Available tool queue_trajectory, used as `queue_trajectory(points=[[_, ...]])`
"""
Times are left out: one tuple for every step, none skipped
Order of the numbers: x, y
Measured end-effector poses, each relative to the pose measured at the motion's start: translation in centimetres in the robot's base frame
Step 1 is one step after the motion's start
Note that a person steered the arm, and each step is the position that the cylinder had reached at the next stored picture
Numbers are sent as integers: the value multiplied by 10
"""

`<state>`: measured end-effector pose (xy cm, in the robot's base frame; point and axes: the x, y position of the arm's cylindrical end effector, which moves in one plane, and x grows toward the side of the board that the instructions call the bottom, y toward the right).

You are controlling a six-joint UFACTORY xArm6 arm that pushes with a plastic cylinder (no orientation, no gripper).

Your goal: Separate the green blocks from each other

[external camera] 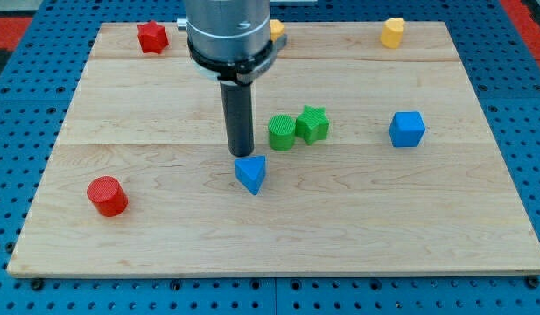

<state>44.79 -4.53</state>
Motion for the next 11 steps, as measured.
queue_trajectory(points=[[-2, 5], [-8, 10], [-24, 20], [-38, 29], [-48, 63], [-37, 97], [-34, 108], [-18, 110], [14, 102], [18, 62], [27, 52]])
